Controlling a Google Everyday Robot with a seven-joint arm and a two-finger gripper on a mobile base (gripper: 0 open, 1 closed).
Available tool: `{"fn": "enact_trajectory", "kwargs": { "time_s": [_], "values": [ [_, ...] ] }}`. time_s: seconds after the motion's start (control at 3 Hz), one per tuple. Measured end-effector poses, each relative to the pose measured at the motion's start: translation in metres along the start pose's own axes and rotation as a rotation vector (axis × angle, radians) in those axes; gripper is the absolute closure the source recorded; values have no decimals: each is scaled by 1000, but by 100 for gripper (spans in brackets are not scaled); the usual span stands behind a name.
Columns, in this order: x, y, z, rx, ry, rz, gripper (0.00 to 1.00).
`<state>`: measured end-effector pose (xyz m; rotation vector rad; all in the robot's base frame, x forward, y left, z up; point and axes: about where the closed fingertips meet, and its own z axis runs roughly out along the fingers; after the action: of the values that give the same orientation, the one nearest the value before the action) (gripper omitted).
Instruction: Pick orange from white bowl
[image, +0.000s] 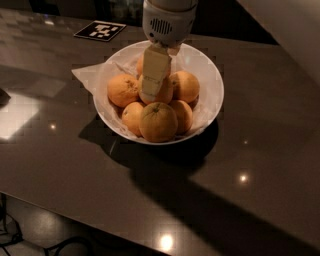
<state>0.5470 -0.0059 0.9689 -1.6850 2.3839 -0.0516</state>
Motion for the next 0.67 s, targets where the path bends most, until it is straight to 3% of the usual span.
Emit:
{"fn": "enact_trajectory", "kwargs": {
  "time_s": [0.33, 0.67],
  "values": [
    [-4, -1, 5, -17, 0, 5, 24],
    [-8, -2, 9, -35, -2, 8, 23]
  ]
}}
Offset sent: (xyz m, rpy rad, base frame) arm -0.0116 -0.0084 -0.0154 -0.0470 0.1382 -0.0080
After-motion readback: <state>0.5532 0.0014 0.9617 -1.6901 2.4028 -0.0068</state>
